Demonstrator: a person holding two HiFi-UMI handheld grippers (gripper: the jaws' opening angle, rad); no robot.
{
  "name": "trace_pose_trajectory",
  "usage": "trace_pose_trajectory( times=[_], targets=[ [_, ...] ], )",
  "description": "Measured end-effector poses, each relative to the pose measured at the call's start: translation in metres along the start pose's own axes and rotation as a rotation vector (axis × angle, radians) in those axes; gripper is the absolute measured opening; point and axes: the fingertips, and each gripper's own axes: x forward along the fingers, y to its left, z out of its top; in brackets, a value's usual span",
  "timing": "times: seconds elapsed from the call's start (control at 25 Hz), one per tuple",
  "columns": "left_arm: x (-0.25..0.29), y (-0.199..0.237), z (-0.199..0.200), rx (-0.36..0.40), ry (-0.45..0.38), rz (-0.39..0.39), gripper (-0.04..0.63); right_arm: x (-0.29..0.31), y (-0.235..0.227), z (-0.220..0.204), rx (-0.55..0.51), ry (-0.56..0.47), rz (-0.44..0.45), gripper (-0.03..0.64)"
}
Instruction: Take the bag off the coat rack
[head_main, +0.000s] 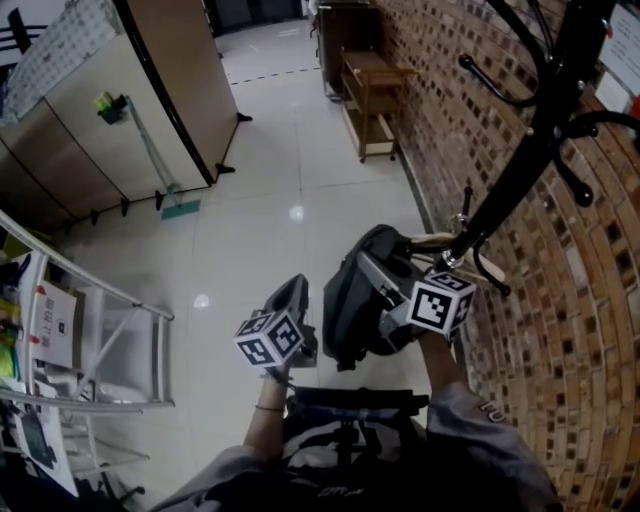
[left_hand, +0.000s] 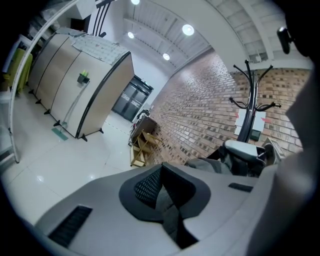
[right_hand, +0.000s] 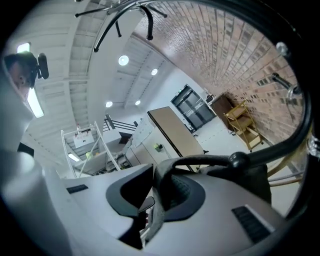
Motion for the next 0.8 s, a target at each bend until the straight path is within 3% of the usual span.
trace_pose_trajectory(
  times=[0.28,0.56,0.8],
  targets=[
    [-0.022,0.019,0.009,0.017,-0.005,-0.004,0.008,0.019,0.002,-0.043,0.004,0.03,-0.031,0.052],
    [-0.044,0.027,0.02,0.084,0.042,-0.097,0.008,0.041,0.024,-0.092,0.108,0.004,-0.106,0.052],
    [-0.038,0.012,-0.002,0.109,0.112,-0.16,0.008,0.023,0.015,-0.121,0.165,-0.016,-0.183,0.052]
  ],
)
